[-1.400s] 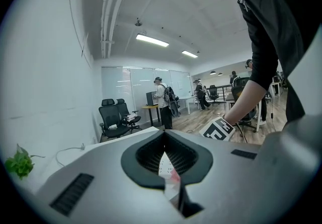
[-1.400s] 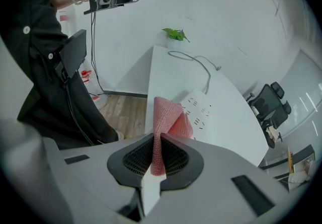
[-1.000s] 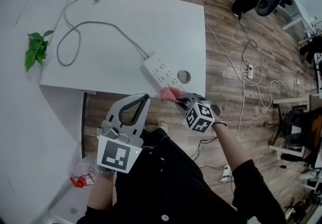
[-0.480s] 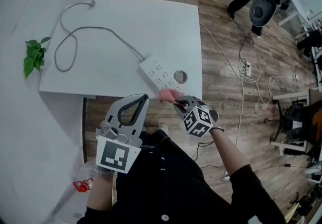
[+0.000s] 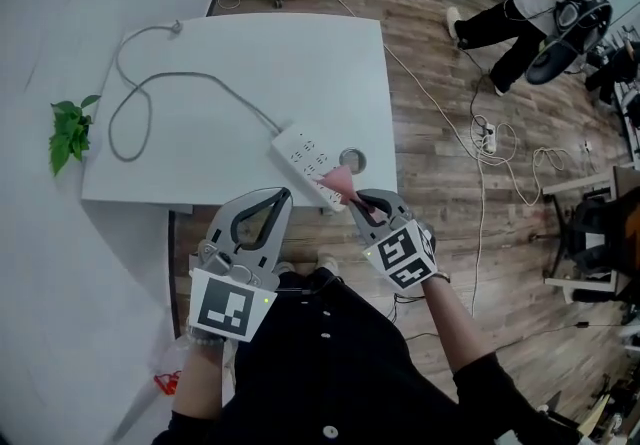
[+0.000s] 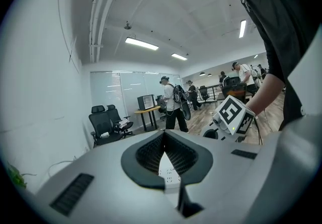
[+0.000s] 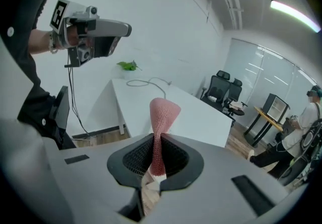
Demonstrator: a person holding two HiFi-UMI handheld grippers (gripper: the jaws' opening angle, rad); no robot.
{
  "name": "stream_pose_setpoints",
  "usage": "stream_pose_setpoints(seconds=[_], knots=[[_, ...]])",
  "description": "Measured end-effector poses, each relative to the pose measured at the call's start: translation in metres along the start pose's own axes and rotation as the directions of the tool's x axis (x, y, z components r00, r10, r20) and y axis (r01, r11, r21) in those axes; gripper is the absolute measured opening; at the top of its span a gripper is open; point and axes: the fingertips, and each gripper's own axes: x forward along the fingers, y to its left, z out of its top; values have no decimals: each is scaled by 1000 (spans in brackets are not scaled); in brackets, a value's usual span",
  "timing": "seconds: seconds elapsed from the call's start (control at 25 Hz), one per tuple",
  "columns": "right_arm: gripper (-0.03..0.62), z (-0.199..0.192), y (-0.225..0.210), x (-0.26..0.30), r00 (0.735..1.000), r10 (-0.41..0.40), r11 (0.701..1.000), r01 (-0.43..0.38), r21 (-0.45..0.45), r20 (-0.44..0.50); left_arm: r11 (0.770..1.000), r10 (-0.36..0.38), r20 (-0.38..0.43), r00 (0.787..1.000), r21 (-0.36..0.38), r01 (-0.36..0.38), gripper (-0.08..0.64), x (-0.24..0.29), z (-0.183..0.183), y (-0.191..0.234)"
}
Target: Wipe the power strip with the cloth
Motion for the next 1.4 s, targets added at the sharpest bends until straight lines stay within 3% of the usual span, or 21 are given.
stream_pose_setpoints(seconds=[0.28,0.64,1.2,1.4], knots=[[51,29,-6,-30,992,-60,996,52,73,114,999,-38,15,999,32,38,14,9,8,-4],[51,59,-12,-65,967,-157,986,141,92,200,998,-63,25,998,27,62,14,15,8,-3],[51,71,-17,-81,945,-227,971,200,134,235,997,-75,43,996,33,74,14,20,13,-2],[51,75,-16,-80,949,-225,971,199,132,222,997,-72,44,996,31,70,14,20,12,0]])
